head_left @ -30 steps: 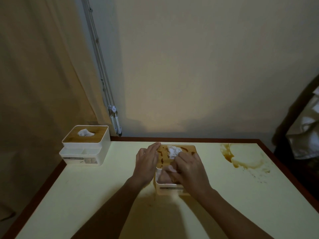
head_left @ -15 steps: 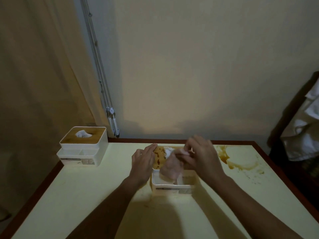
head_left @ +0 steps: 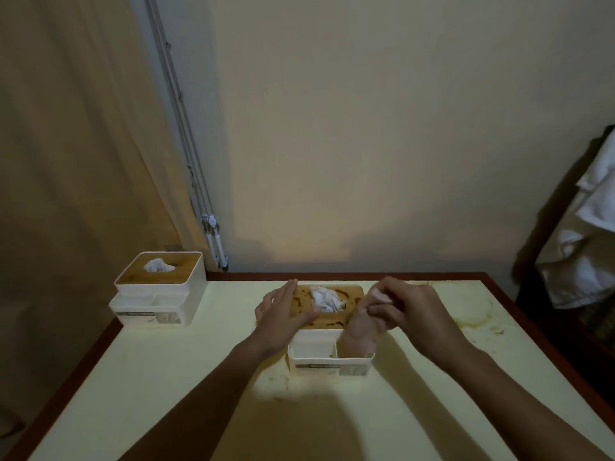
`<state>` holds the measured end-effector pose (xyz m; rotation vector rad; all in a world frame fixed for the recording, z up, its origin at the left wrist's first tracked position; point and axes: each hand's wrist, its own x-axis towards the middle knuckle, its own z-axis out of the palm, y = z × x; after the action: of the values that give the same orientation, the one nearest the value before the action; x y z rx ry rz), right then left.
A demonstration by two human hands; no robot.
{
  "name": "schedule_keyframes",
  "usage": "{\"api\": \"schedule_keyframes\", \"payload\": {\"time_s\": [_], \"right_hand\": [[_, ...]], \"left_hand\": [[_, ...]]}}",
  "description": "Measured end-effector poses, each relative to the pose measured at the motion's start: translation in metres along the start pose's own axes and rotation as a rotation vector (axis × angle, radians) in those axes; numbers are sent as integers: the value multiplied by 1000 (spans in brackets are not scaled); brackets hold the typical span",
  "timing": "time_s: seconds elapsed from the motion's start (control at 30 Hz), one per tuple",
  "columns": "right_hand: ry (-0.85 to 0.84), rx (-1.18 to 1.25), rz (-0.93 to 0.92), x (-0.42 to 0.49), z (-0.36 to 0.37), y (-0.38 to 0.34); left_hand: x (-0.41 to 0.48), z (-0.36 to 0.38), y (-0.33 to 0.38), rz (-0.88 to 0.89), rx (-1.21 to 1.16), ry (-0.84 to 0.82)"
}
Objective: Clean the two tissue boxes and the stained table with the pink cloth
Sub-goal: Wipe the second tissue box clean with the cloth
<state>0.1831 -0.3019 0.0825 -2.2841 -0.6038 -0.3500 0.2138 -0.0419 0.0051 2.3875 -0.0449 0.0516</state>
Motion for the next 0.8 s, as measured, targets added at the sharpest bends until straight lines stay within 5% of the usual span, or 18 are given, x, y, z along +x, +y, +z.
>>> {"api": "schedule_keyframes", "payload": {"time_s": [0.33, 0.57, 0.8], "right_hand": [[-119, -282, -70, -37, 80, 40], [278, -467, -240, -9, 73, 32], [132, -566, -341, -16, 94, 56]], "left_hand": [[-2, 14, 0, 32, 61, 16], [1, 13, -3, 18, 25, 2], [2, 10, -3, 14, 42, -31]]}}
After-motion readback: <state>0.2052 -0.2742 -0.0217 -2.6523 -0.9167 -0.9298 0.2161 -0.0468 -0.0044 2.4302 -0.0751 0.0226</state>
